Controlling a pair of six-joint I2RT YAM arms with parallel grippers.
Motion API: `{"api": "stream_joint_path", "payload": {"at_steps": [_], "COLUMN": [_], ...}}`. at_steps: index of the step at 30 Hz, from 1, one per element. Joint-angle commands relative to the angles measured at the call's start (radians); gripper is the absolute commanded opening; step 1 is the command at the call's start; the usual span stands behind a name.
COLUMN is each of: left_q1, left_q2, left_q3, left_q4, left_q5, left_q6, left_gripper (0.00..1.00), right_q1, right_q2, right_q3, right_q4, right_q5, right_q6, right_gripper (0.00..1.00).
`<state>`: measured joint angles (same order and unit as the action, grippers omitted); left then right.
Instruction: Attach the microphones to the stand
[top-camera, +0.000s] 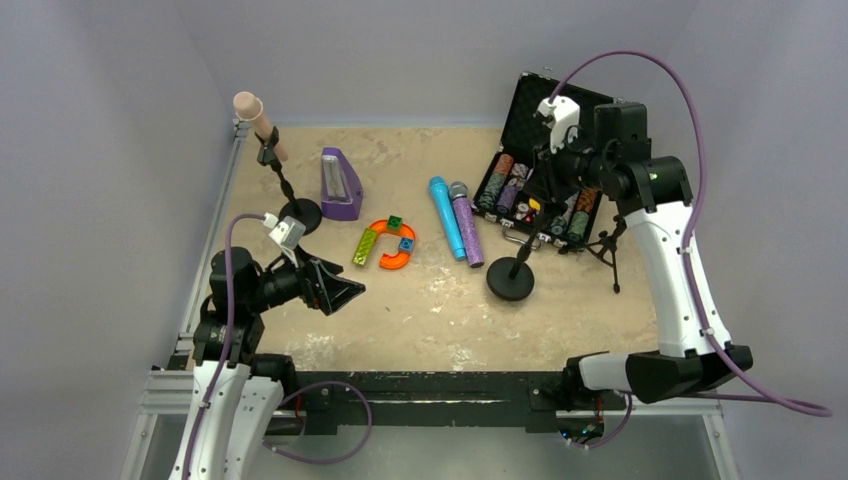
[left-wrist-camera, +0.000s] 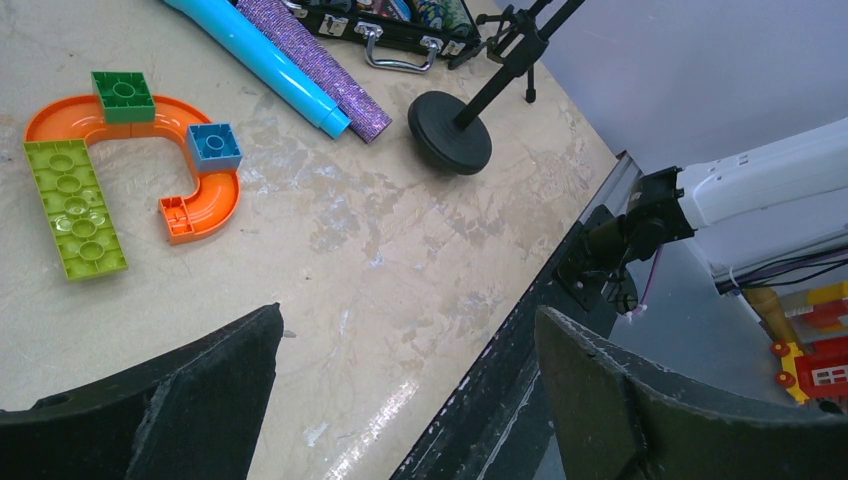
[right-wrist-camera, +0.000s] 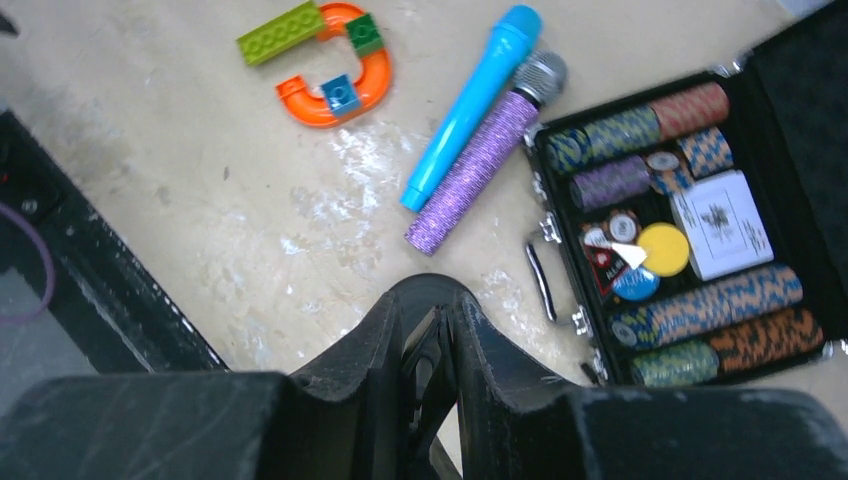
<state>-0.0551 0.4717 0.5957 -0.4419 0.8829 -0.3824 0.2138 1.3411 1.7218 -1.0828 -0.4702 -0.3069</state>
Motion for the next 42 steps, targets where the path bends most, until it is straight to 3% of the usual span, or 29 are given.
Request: {"api": "stream_joint_path", "payload": {"at_steps": [1, 10, 15, 17, 23, 26, 36, 42], "left_q1": [-0.005, -0.006, -0.005, -0.005, -0.005, -0.005, -0.005, -0.005], "left_q2": [-0.004, -0.002, -0.005, -0.004, 0.002, 0.004, 0.007, 0.027], "left_q3": [0.001, 0.001, 0.0, 0.0, 0.0, -0.002, -0.004, -0.005], "left_q4": [0.031, 0.032, 0.032, 0.034, 0.037, 0.038, 0.045, 0.068], "left_q5": [0.014, 0.018, 0.019, 0.019, 0.023, 0.025, 0.027, 0.035], "left_q6": [0.004, 0.004, 0.004, 0.004, 0.002, -0.001, -0.015, -0.056], "left_gripper": [0.99, 0.99, 0.99, 0.99, 0.99, 0.99, 0.99, 0.99], "right_q1": [0.076, 0.299, 0.328, 0.328, 0.328, 0.328, 0.29, 0.072], "right_q2": [0.017, -0.011, -0.01, -0.011, -0.028, -0.05, -0.052, -0.139], "right_q3": [0.043, -0.036, -0.053, -0.061, -0.071, -0.064, 0.228, 0.236], "right_q4": [-0.092, -0.127, -0.137, -0.139, -0.143, -0.12, -0.206, -0.232], "right_q5": [-0.148, -0.152, -0.168, -0.174, -0.193, -0.212, -0.273, -0.486], "right_q6": [-0.205, -0.44, -0.475, -0.473, -0.46, -0.429, -0.37, -0.389], "right_gripper": [0.01, 0.03, 0.07, 0.13, 0.56, 0.7, 0.84, 0.84]}}
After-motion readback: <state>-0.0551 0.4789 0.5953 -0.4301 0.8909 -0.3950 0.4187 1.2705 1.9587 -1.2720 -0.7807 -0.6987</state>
